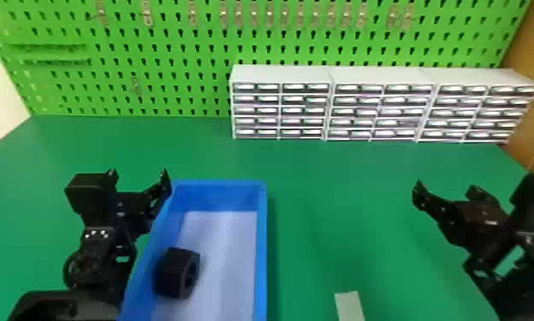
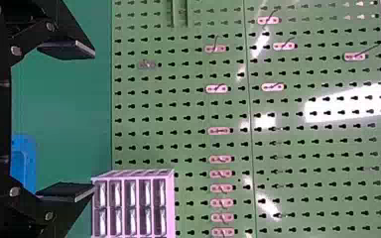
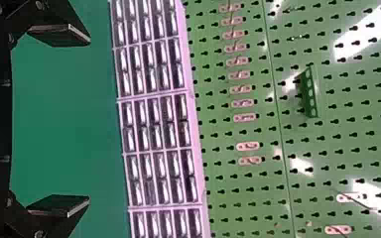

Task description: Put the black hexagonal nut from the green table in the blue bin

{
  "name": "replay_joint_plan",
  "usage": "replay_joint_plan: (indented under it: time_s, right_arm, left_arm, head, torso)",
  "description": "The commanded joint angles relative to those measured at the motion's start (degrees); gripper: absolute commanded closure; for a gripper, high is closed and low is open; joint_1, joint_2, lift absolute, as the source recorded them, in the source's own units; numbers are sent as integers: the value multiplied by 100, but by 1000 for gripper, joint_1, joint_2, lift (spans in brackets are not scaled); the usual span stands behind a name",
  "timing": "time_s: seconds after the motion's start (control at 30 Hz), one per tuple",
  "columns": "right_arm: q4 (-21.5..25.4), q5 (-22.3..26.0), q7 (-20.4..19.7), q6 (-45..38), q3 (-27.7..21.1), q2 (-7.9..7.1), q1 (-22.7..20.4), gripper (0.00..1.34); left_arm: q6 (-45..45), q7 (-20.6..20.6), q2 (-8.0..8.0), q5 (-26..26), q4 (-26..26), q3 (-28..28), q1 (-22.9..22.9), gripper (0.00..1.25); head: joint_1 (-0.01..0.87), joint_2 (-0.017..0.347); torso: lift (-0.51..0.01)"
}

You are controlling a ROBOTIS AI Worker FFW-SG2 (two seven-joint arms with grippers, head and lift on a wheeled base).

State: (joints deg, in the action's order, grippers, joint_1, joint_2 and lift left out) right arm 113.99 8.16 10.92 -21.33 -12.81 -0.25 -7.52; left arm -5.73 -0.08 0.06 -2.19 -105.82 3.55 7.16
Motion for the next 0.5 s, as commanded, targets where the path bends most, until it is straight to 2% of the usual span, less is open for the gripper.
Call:
replay_joint_plan:
  time_s: [0.0, 0.23, 0.47]
  right_arm:
    - [0, -236, -125, 384, 60, 25, -180, 167]
    - [0, -386, -371, 815, 60, 30, -417, 167]
    - [-62, -605, -635, 1228, 174, 30, -655, 167]
  left_arm:
    - [10, 0, -6, 34, 0, -21, 31, 309]
    - [28, 8, -6, 78, -9, -73, 110, 309]
    - [151, 193, -6, 96, 0, -179, 233, 332]
  head:
    - [657, 57]
    - [657, 57]
    - [657, 57]
  torso:
    - [-95]
    - [-95]
    - [-95]
